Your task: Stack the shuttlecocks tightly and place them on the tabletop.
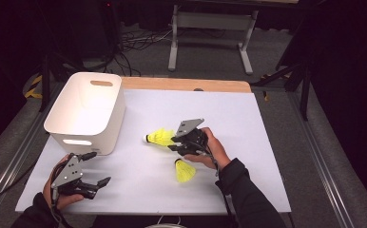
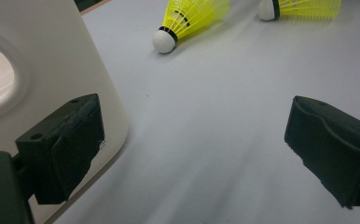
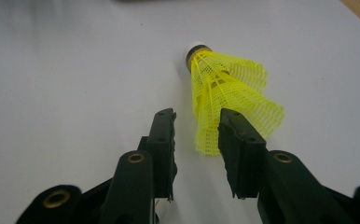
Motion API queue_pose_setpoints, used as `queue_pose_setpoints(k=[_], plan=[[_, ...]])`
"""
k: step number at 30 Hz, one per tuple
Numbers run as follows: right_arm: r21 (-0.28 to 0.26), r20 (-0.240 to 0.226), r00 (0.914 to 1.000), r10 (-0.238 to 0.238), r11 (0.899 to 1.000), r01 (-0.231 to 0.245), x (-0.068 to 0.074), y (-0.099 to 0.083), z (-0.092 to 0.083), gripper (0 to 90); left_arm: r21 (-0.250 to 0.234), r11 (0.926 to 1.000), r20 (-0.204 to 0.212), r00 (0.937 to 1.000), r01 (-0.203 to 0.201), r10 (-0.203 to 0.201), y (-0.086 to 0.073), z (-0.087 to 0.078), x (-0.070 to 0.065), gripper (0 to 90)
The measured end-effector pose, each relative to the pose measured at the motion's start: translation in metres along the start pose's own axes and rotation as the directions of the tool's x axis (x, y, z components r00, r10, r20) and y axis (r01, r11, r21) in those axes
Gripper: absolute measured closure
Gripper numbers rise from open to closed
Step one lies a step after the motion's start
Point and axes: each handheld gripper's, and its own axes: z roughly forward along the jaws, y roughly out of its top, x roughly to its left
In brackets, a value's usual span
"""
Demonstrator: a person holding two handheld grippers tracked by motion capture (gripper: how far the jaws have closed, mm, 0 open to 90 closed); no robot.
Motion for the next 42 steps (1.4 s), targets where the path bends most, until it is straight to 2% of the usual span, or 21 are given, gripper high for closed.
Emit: queue_pose_setpoints(k=[6,10,14,18,28,35,39,42], plan=[[-0.02,0.015,0.9999,-0.001,1.0,0.001,0.003,0.002,-0.01,66.2,0.004,1.0,-0.002,1.0,-0.003,0.003,0.0,0.0,0.0,5.5],[-0.031,0.044,0.999,-0.009,0.999,0.01,0.005,0.001,-0.02,64.8,0.001,1.0,-0.001,1.0,-0.001,0.001,0.0,0.0,0.0,5.5],[-0.042,0.055,0.9985,-0.007,0.999,0.01,0.005,-0.001,-0.026,64.0,-0.002,1.0,0.001,1.0,0.001,-0.001,0.0,0.0,0.0,5.5],[-0.045,0.088,0.9959,-0.019,0.999,0.023,0.012,-0.003,-0.037,62.2,-0.003,1.0,0.006,1.0,-0.002,0.002,0.0,0.0,-0.001,5.5],[-0.089,0.124,0.9922,0.01,0.996,0.001,0.018,-0.014,-0.053,58.9,-0.001,1.0,0.005,1.0,-0.003,0.003,0.0,0.0,-0.001,5.5],[-0.138,0.149,0.9869,0.061,0.99,-0.04,0.018,-0.028,-0.068,49.2,-0.007,1.0,0.005,1.0,0.006,-0.006,0.001,0.0,-0.002,5.3],[-0.151,0.155,0.9858,0.063,0.988,-0.04,0.019,-0.034,-0.074,45.2,-0.006,1.0,0.004,1.0,0.004,-0.004,0.0,0.0,-0.002,5.3],[-0.162,0.184,0.9813,0.056,0.986,-0.026,0.024,-0.042,-0.079,41.0,-0.004,1.0,0.002,1.0,0.0,0.0,0.001,0.0,-0.002,5.3]])
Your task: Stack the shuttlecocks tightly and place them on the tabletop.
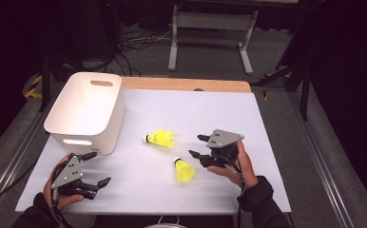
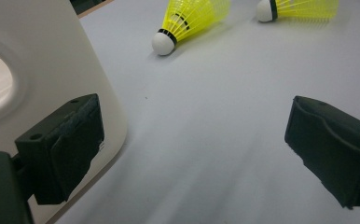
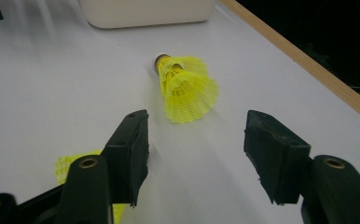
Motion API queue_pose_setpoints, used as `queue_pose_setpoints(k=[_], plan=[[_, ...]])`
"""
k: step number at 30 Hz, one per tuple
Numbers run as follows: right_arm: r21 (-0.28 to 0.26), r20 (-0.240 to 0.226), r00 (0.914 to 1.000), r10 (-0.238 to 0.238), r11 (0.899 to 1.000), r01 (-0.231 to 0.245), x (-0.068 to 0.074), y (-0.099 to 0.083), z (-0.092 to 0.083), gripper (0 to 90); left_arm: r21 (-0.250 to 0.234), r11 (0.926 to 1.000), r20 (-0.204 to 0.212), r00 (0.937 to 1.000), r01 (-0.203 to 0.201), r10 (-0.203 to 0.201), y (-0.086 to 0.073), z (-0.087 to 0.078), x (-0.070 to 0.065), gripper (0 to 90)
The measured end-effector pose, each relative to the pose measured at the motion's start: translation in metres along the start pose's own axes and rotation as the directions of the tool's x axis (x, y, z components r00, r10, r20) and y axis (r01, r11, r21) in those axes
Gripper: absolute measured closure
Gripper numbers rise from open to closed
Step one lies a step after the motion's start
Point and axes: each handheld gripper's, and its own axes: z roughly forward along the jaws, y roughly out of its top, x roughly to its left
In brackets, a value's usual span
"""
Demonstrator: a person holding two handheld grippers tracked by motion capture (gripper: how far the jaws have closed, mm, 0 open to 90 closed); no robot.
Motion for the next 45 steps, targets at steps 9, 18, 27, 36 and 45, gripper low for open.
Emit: queue_pose_setpoints(k=[9,18,27,36,45], plan=[[0.01,0.018,0.9997,-0.016,1.0,0.016,0.008,-0.015,-0.007,34.9,-0.004,1.0,-0.004,1.0,0.002,-0.002,0.0,0.0,0.0,5.3],[0.003,0.02,0.9998,0.006,1.0,-0.006,0.009,-0.033,-0.013,25.5,-0.008,1.0,-0.002,1.0,0.006,-0.006,0.0,0.001,0.0,5.5],[-0.024,0.014,0.9991,0.04,0.999,-0.04,0.016,-0.055,-0.009,20.7,-0.008,0.9999,-0.006,0.9999,-0.008,0.008,0.002,0.001,0.001,5.6],[-0.007,0.022,0.996,0.086,0.996,-0.086,0.019,-0.072,-0.004,18.8,-0.017,0.9997,-0.005,0.9998,-0.019,0.019,0.004,0.003,0.001,5.6],[0.024,0.005,0.9975,0.071,0.997,-0.071,0.031,-0.072,0.007,18.5,-0.015,0.9996,0.001,0.9997,-0.025,0.025,0.003,0.003,0.001,5.3]])
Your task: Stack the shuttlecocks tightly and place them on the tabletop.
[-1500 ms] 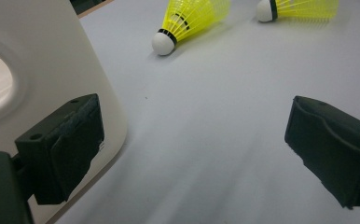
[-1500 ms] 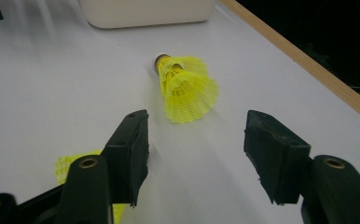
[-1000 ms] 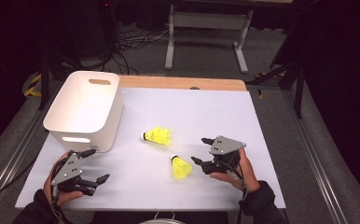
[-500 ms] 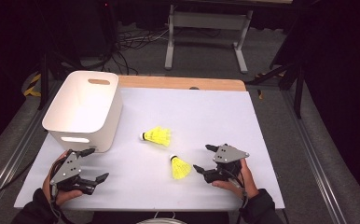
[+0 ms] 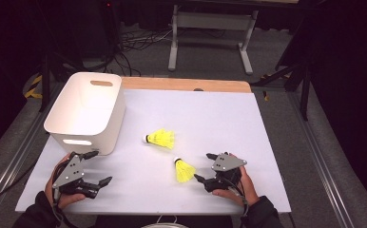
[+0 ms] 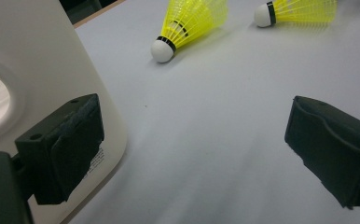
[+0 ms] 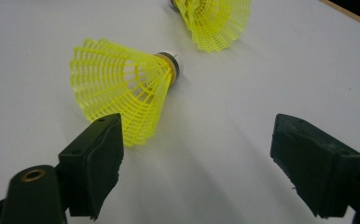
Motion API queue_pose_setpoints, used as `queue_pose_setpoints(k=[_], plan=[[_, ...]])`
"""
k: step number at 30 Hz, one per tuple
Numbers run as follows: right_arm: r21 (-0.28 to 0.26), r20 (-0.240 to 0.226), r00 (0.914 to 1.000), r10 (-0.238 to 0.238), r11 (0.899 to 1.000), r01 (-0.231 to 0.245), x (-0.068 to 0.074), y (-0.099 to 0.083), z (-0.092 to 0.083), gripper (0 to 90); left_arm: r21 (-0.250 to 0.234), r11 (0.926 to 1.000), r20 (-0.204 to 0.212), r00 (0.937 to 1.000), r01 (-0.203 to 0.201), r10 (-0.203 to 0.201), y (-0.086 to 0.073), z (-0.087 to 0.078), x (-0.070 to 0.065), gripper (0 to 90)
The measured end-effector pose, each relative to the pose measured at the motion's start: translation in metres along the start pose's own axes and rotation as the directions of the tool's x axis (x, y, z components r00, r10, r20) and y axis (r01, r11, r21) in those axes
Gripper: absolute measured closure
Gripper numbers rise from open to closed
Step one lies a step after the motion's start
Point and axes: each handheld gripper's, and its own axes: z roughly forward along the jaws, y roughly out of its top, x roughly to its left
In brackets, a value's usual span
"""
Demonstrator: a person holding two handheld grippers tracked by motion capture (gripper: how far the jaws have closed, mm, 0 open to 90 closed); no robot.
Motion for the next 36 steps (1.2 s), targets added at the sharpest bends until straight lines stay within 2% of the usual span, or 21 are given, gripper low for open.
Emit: queue_pose_setpoints(k=[4,8,13,17,19,21,23,28,33,36], plan=[[-0.001,-0.009,0.9999,0.014,1.0,-0.014,0.001,0.001,0.005,19.1,-0.001,1.0,0.01,0.9999,0.008,-0.008,-0.001,0.001,0.001,5.3],[-0.011,-0.019,0.9997,0.017,1.0,-0.018,0.004,0.004,0.01,22.7,-0.001,1.0,0.013,0.9999,0.005,-0.005,-0.001,0.001,0.002,5.3],[0.006,-0.031,0.9994,0.017,1.0,-0.017,0.008,0.007,0.018,28.6,0.005,1.0,0.013,0.9999,0.003,-0.003,-0.001,0.003,0.001,5.3],[0.012,-0.051,0.9986,0.015,1.0,-0.015,0.01,0.008,0.024,40.4,0.013,0.9999,0.013,0.9999,-0.005,0.005,0.0,0.003,-0.001,5.3],[0.009,-0.057,0.9983,0.014,1.0,-0.013,0.01,0.008,0.024,42.6,0.009,1.0,0.009,1.0,-0.002,0.002,0.0,0.003,-0.002,5.2],[0.007,-0.066,0.9976,0.021,1.0,-0.02,0.01,0.008,0.024,49.7,0.009,1.0,0.008,1.0,-0.001,0.001,0.0,0.003,-0.003,5.2],[-0.011,-0.096,0.9946,0.04,0.999,-0.042,0.009,0.009,0.024,58.2,0.013,0.9999,0.011,0.9999,-0.002,0.002,0.001,0.004,-0.003,5.2],[-0.013,-0.096,0.9948,0.034,0.999,-0.035,0.008,0.011,0.024,73.9,0.013,0.9999,0.012,0.9999,0.003,-0.003,0.0,0.004,-0.002,5.3],[-0.003,-0.103,0.9944,0.023,1.0,-0.024,0.01,0.011,0.026,83.1,0.017,0.9999,0.015,0.9999,-0.001,0.001,0.0,0.004,-0.002,5.3],[-0.003,-0.094,0.9955,0.015,1.0,-0.016,0.01,0.012,0.025,85.0,0.018,0.9998,0.013,0.9999,-0.004,0.004,0.0,0.004,-0.002,5.3]])
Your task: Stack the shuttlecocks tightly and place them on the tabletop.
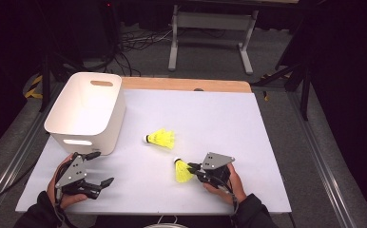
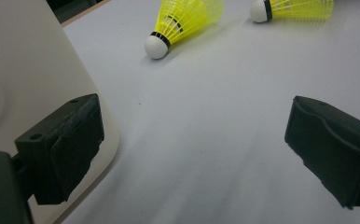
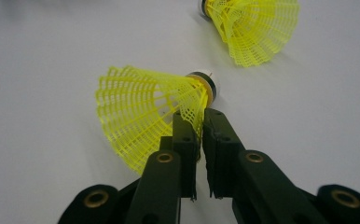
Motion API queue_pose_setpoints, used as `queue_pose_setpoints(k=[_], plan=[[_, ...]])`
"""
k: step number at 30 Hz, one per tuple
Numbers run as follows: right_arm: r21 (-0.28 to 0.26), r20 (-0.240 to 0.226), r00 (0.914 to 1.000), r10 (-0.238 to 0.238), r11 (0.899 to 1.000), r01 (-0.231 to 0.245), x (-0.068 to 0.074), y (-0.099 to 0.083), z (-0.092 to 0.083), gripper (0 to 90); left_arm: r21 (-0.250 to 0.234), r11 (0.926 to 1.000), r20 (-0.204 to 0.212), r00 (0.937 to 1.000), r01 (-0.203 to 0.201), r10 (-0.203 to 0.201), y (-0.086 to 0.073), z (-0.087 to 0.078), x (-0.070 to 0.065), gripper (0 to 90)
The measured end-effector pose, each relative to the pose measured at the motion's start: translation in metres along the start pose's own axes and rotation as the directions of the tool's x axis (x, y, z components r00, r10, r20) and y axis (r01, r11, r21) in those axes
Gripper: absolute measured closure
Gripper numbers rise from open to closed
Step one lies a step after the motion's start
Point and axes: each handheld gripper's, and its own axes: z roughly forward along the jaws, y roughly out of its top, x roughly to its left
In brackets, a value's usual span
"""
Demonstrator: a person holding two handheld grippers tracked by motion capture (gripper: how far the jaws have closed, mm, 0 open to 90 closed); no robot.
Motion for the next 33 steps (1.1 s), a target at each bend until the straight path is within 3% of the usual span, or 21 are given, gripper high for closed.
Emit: queue_pose_setpoints(k=[6,33], plan=[[0.002,0.013,0.9999,-0.007,1.0,0.007,-0.001,0.0,-0.002,89.3,0.005,1.0,0.004,1.0,0.002,-0.002,0.0,0.0,0.0,5.3],[-0.023,0.036,0.9993,-0.012,1.0,0.012,-0.006,0.001,-0.012,90.0,-0.015,0.9998,0.017,0.9998,0.014,-0.013,-0.002,-0.001,0.006,5.4]])
